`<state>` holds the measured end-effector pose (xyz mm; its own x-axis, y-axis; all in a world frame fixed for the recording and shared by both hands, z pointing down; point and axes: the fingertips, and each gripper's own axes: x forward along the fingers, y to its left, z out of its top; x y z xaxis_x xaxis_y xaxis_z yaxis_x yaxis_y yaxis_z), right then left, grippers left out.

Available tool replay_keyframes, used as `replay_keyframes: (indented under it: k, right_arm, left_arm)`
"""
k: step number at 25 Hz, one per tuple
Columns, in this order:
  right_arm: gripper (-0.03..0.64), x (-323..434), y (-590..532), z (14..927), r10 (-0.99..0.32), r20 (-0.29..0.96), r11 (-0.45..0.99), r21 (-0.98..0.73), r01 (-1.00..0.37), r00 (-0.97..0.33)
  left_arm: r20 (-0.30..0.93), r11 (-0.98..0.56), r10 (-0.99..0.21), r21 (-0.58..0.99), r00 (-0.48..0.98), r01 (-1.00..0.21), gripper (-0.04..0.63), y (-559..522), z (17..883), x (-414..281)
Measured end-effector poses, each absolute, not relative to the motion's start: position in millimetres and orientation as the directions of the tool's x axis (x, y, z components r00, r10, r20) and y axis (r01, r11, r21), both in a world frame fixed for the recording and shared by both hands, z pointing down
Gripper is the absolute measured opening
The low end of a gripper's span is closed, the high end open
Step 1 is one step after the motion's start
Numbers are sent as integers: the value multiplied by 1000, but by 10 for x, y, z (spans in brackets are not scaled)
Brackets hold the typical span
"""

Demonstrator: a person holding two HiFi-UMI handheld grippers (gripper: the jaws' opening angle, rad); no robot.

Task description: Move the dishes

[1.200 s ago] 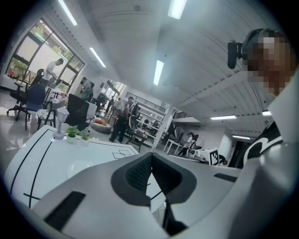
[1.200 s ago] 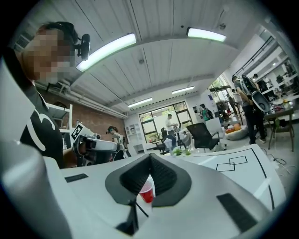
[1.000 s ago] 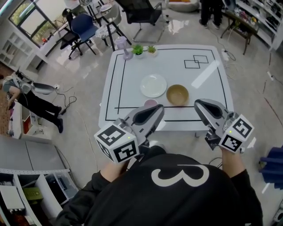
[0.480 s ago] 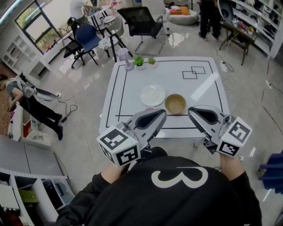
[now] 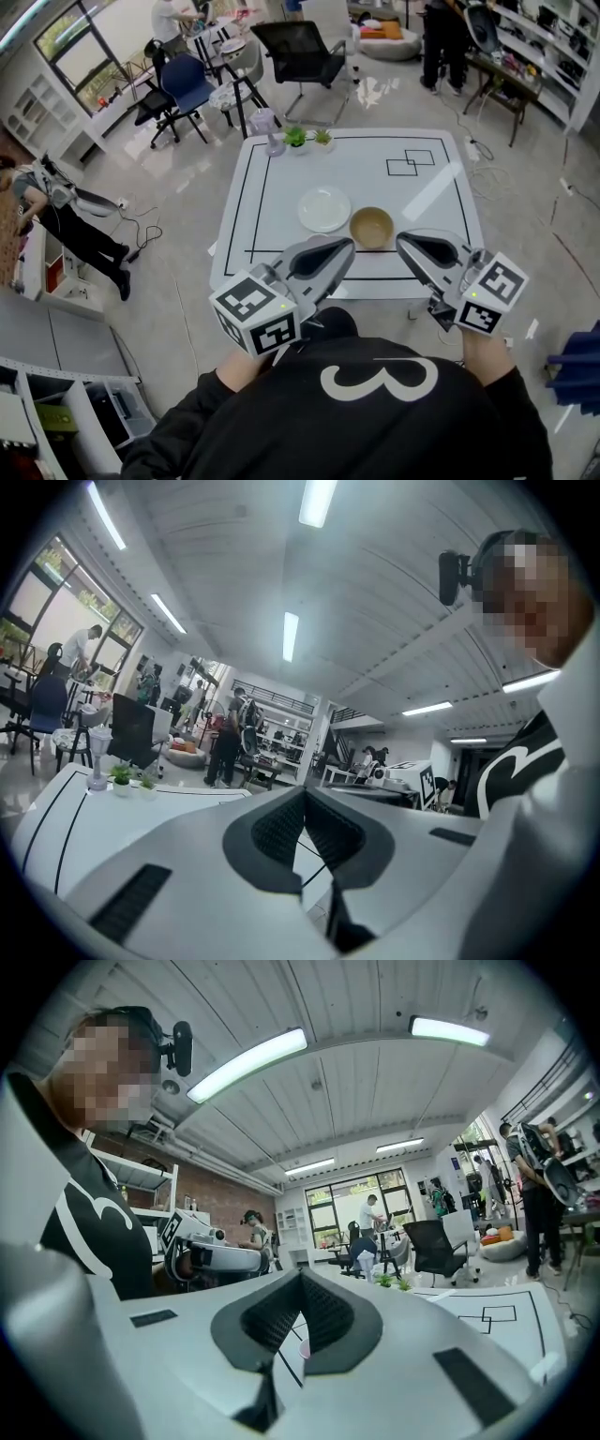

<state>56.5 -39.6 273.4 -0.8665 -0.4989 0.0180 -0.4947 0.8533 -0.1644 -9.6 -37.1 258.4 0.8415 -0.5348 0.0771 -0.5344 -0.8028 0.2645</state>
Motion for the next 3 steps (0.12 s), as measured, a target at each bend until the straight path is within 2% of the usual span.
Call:
replay_keyframes:
  k: [3]
  right_arm:
    - [9,563,-395,2758,-498,36,850,-175,-496,-866]
  left_arm:
    - [80,-799,-534,277,842,-533,3,-359,2592,-102]
